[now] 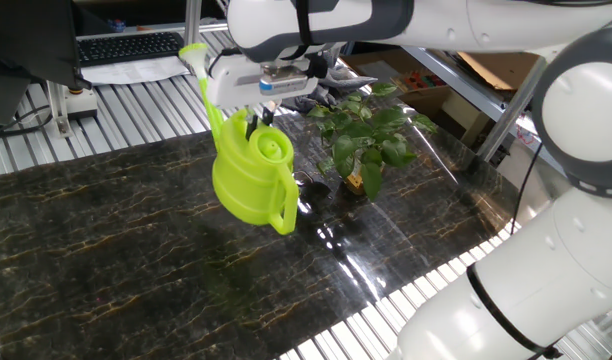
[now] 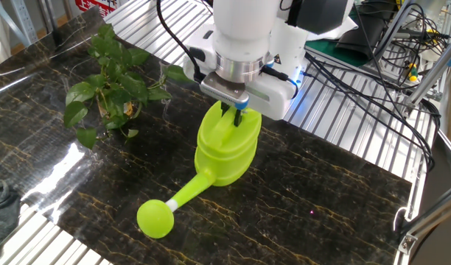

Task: Water the plant

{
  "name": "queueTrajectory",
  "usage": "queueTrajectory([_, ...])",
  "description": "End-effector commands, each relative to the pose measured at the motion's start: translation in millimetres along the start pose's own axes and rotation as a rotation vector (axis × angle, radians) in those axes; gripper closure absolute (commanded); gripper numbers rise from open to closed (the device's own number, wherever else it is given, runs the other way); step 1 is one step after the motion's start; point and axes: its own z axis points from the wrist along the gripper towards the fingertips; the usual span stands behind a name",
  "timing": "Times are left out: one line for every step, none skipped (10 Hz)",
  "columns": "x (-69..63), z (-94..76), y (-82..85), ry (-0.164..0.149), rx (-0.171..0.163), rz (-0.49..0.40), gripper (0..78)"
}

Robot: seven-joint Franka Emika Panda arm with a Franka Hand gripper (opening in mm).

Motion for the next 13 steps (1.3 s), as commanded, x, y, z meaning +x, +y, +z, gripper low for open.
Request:
queueTrajectory([-38.2, 16.4, 3.8, -0.091, -0.017, 0.002, 76.4])
queueTrajectory([-45.0, 18.0, 3.0, -0.094, -0.015, 0.000, 76.4])
queueTrajectory([-49.0, 22.4, 3.1, -0.105, -0.016, 0.002, 76.4])
queueTrajectory([-49.4, 23.4, 3.2, -0.108, -0.016, 0.004, 76.4])
queueTrajectory([-50.9, 31.7, 2.5, -0.110, -0.009, 0.007, 76.4])
queueTrajectory([-46.9, 44.4, -6.7, -0.109, -0.010, -0.006, 76.4])
queueTrajectory([-44.1, 48.5, -12.0, -0.106, -0.010, -0.015, 76.4])
queueTrajectory([-35.8, 53.8, -22.8, -0.079, -0.005, -0.016, 76.4])
queueTrajectory([-29.8, 56.6, -25.2, -0.076, 0.006, -0.012, 76.4])
queueTrajectory([-24.6, 58.7, -24.2, -0.070, 0.013, -0.003, 76.4])
queueTrajectory([-22.1, 59.7, -23.6, -0.066, 0.017, 0.000, 76.4])
queueTrajectory([-20.1, 60.5, -23.2, -0.056, 0.018, 0.004, 76.4])
queueTrajectory([-20.5, 60.3, -23.0, -0.031, 0.019, -0.001, 76.4])
